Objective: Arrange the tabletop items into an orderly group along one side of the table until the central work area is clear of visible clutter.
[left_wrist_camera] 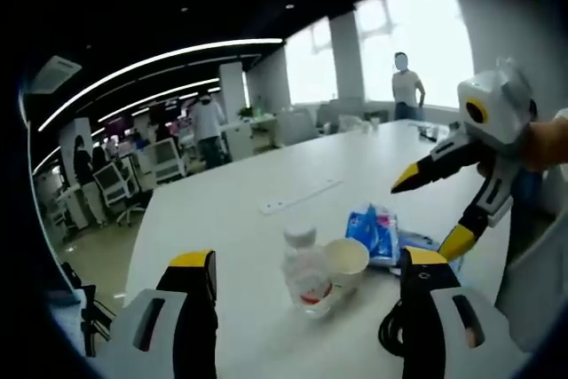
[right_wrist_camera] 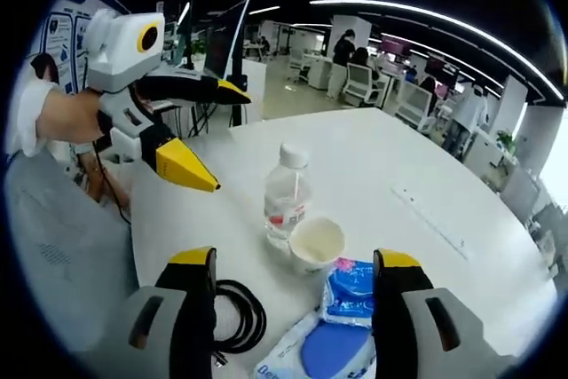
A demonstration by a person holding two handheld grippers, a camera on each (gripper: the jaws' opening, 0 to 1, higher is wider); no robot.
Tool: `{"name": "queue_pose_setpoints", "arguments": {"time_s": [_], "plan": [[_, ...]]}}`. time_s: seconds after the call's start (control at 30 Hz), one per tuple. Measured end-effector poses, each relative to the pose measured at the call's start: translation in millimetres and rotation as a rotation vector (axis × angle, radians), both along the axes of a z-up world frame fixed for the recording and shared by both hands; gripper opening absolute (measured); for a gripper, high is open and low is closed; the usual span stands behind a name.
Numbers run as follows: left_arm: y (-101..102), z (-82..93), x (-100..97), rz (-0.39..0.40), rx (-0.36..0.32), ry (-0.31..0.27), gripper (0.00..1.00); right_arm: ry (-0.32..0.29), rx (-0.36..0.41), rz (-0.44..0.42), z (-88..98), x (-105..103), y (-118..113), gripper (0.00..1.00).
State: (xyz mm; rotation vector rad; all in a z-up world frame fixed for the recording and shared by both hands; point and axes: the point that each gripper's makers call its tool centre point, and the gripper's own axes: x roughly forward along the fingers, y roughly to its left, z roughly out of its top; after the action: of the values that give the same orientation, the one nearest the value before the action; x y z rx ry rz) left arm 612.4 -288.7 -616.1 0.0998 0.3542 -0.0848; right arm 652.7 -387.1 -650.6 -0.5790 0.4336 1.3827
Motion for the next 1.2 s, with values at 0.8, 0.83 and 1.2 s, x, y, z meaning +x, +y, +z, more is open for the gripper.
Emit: {"name": "queue_pose_setpoints", "arguments": {"time_s": [0.8, 0.83, 1.2], "plan": [[-6, 8.0, -17.9, 0.027, -0.004, 0.000, 0.75, -0.022, 0.019, -0.024, 12.2, 22, -37, 0.68], [-7, 6.6, -17.9, 0.037, -0.004, 0.006, 0.75, -0.010, 0.023, -0.019, 11.5, 23, -39, 0.68], [-40, 4.2, 2.0, 0.099, -0.018, 0.024, 0.74, 0.018, 0.033, 0.024, 12.6, 51, -71, 0.68]]}}
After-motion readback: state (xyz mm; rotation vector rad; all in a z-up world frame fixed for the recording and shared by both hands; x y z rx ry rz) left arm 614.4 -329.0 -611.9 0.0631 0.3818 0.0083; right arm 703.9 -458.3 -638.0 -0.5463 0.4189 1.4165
